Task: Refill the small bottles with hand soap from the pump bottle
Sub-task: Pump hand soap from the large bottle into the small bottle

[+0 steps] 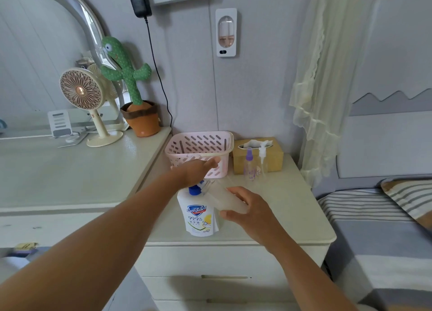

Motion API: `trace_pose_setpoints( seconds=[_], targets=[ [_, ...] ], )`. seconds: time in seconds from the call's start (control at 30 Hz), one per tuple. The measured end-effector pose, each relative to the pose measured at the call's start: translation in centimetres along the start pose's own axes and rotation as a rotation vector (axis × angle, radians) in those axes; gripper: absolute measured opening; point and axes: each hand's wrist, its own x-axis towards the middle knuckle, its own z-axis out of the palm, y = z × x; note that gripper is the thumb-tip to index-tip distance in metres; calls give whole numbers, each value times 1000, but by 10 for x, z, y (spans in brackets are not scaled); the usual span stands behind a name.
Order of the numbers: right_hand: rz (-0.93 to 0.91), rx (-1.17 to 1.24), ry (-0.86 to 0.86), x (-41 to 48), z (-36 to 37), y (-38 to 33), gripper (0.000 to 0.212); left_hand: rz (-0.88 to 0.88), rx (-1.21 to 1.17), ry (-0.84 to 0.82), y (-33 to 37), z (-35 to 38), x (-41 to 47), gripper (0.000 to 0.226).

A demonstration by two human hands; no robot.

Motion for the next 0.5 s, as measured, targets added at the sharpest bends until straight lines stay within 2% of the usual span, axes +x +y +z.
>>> trace_pose_setpoints(
  seconds=[0.17, 0.27, 0.37, 0.47, 0.5],
  targets=[
    [9, 0, -11, -1, 1, 1, 44, -54, 63, -4, -6, 6, 2, 67],
    [11, 1, -18, -2, 0, -3, 47, -63, 15, 2, -3, 2, -2, 86],
    [7, -3, -16, -1, -2, -9, 48, -31, -25, 0, 0, -4, -3, 75],
    [8, 6, -17, -1, -1, -10, 49, -42, -38, 6, -1, -5, -4, 79],
    [8, 10, -19, -1, -1, -10, 48, -35, -52, 14, -2, -4, -4, 74]
  ],
)
